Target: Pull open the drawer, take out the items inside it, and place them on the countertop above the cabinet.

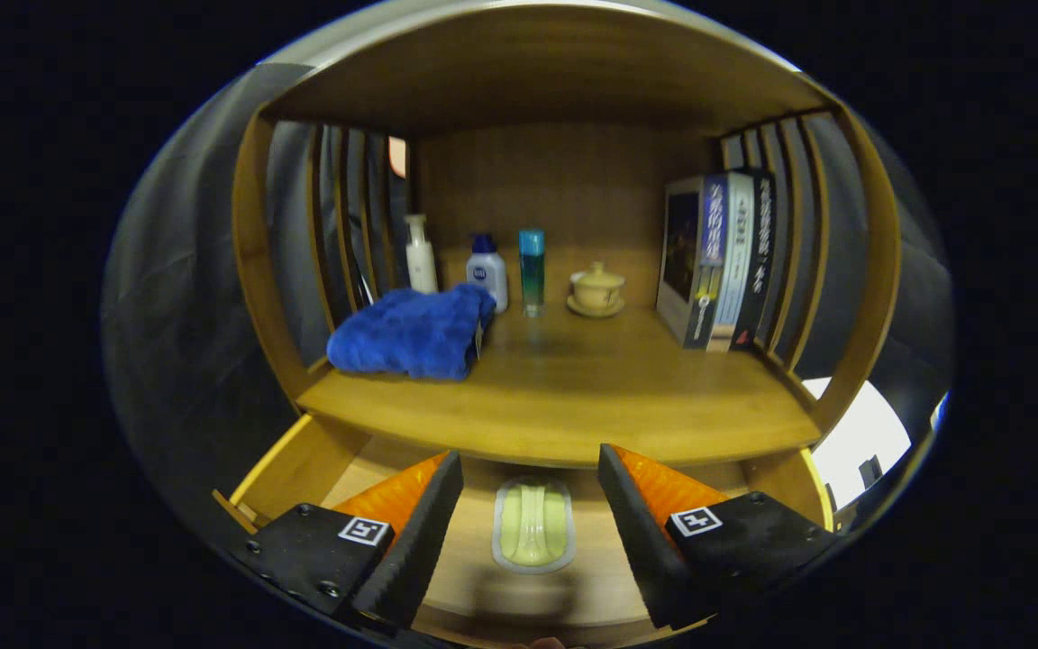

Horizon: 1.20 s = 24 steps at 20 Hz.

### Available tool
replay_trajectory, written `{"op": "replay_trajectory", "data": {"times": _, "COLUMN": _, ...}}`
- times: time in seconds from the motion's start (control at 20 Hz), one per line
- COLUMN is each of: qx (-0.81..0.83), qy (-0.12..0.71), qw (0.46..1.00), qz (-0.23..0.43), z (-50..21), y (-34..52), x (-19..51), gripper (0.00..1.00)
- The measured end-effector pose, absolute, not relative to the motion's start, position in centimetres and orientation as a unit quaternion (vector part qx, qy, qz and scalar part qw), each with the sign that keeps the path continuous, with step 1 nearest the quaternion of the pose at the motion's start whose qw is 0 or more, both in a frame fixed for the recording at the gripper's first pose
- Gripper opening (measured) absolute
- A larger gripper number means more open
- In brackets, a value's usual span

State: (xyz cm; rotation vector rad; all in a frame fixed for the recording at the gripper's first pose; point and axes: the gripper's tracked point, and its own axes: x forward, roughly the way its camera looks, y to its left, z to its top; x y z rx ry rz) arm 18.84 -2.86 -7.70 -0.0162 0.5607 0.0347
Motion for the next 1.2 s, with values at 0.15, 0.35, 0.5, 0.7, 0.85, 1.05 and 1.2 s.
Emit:
{"op": "replay_trajectory", "data": {"times": 0.15, "qx": -0.003, "qy": 0.348, "qw": 0.937, "qz": 0.012, "z": -11.9, "y": -2.7, "x": 19.5, "gripper": 0.98}}
{"op": "replay_trajectory", "data": {"times": 0.35, "qx": 0.032, "qy": 0.408, "qw": 0.912, "qz": 0.014, "z": -14.8, "y": -2.4, "x": 19.4, "gripper": 0.98}}
{"op": "replay_trajectory", "data": {"times": 0.5, "qx": 0.041, "qy": 0.438, "qw": 0.898, "qz": 0.007, "z": -15.9, "y": -2.2, "x": 19.4, "gripper": 0.98}}
{"op": "replay_trajectory", "data": {"times": 0.7, "qx": 0.049, "qy": 0.488, "qw": 0.871, "qz": 0.015, "z": -17.7, "y": -1.6, "x": 19.3, "gripper": 0.95}}
{"op": "replay_trajectory", "data": {"times": 0.85, "qx": 0.046, "qy": 0.503, "qw": 0.863, "qz": 0.002, "z": -18.3, "y": -1.9, "x": 19.1, "gripper": 0.89}}
{"op": "replay_trajectory", "data": {"times": 1.05, "qx": 0.034, "qy": 0.498, "qw": 0.866, "qz": -0.020, "z": -18.5, "y": -3.8, "x": 19.2, "gripper": 0.40}}
{"op": "replay_trajectory", "data": {"times": 1.2, "qx": 0.045, "qy": 0.489, "qw": 0.871, "qz": -0.018, "z": -18.3, "y": -4.1, "x": 19.1, "gripper": 0.23}}
